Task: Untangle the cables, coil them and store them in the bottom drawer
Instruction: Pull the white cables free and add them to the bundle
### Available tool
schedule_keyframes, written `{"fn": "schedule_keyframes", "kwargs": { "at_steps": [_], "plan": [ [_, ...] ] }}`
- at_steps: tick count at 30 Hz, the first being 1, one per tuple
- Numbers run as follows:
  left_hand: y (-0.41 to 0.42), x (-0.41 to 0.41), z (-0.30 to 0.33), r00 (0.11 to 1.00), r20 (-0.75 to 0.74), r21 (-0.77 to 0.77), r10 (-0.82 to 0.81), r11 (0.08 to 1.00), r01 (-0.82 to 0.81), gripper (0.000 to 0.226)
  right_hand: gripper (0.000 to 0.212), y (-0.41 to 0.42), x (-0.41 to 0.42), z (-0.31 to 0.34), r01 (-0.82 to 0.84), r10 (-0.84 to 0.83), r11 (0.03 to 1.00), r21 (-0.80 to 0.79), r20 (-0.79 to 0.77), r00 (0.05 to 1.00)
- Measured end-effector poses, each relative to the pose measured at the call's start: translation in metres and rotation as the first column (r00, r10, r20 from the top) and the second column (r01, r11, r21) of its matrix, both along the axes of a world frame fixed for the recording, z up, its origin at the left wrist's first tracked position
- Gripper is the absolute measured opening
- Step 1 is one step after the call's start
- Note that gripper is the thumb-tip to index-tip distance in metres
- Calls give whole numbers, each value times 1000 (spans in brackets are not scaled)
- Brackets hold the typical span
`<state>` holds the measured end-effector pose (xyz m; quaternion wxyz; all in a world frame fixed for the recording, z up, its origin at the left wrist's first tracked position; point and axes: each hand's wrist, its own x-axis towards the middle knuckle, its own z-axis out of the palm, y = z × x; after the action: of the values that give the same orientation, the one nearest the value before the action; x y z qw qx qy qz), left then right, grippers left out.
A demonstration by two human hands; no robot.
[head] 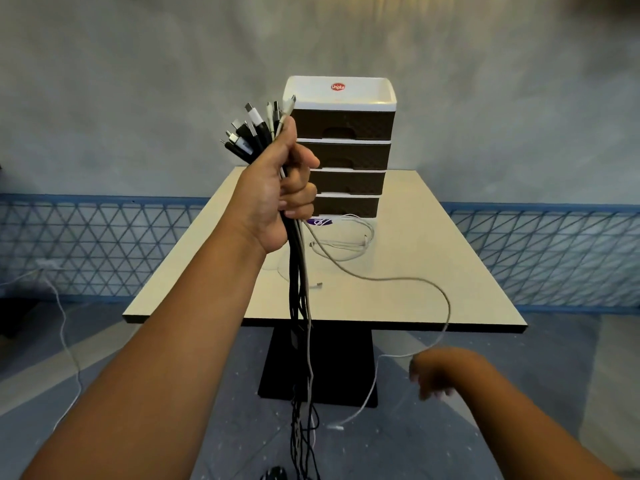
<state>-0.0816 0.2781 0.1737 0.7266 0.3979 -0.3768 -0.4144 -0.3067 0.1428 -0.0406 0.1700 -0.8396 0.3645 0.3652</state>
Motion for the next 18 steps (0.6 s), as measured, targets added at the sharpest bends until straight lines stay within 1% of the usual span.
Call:
{"fn": "schedule_keyframes", "kwargs": {
  "at_steps": [1, 3, 5, 6, 7, 8, 9, 10, 11, 12, 13, 14, 15, 16, 17, 18],
  "plan": [
    [-1, -1, 1, 1000, 5, 2, 5, 1000, -5, 53, 45, -1, 2, 5, 19, -19, 1000, 19, 20, 1000],
    [-1, -1, 3, 1000, 12, 11, 23, 1000, -23, 52, 43, 2, 8, 21, 37, -50, 992, 124, 98, 994],
    [-3, 1, 4, 999, 1, 16, 35, 999, -35, 51, 37, 8, 14, 46, 6, -71, 971, 239, 262, 963],
    [-3, 1, 4, 999, -9, 18, 34, 999, -33, 51, 33, 12, 18, 61, -23, -84, 965, 260, 393, 916],
    [-4, 2, 4, 999, -18, 21, 28, 999, -28, 51, 29, 19, 21, 78, -43, -112, 964, 261, 551, 827],
    [-6, 1, 4, 1000, -22, 24, 20, 1000, -20, 51, 26, 26, 27, 95, -29, -175, 963, 267, 705, 687],
    [-7, 0, 3, 1000, -24, 28, 11, 1000, -10, 52, 24, 35, 34, 109, 13, -252, 959, 283, 830, 497],
    [-9, -3, 3, 1000, -26, 31, 0, 1000, 1, 53, 25, 44, 43, 120, 50, -290, 956, 288, 910, 298],
    [-11, -7, 3, 999, -31, 33, -13, 999, 14, 55, 29, 52, 53, 128, 69, -281, 960, 273, 945, 166],
    [-13, -11, 3, 999, -41, 36, -27, 999, 29, 56, 34, 59, 64, 133, 48, -253, 967, 249, 960, 119],
    [-14, -15, 3, 998, -53, 38, -44, 998, 46, 56, 38, 67, 74, 131, -8, -234, 972, 237, 965, 121],
    [-15, -18, 4, 996, -65, 37, -64, 997, 67, 57, 37, 74, 85, 125, -63, -242, 966, 252, 961, 137],
    [-16, -20, 5, 994, -73, 32, -81, 996, 84, 57, 30, 81, 93, 117, -84, -279, 953, 291, 952, 129],
    [-16, -20, 5, 993, -78, 23, -93, 995, 95, 57, 22, 86, 99, 107, -69, -346, 933, 352, 934, 89],
    [-16, -18, 6, 990, -87, 10, -107, 994, 108, 58, 20, 90, 104, 98, -46, -422, 904, 424, 906, 40],
    [-15, -15, 5, 987, -99, -5, -125, 992, 125, 58, 27, 93, 106, 89, -19, -481, 876, 481, 877, 9]
  ]
}}
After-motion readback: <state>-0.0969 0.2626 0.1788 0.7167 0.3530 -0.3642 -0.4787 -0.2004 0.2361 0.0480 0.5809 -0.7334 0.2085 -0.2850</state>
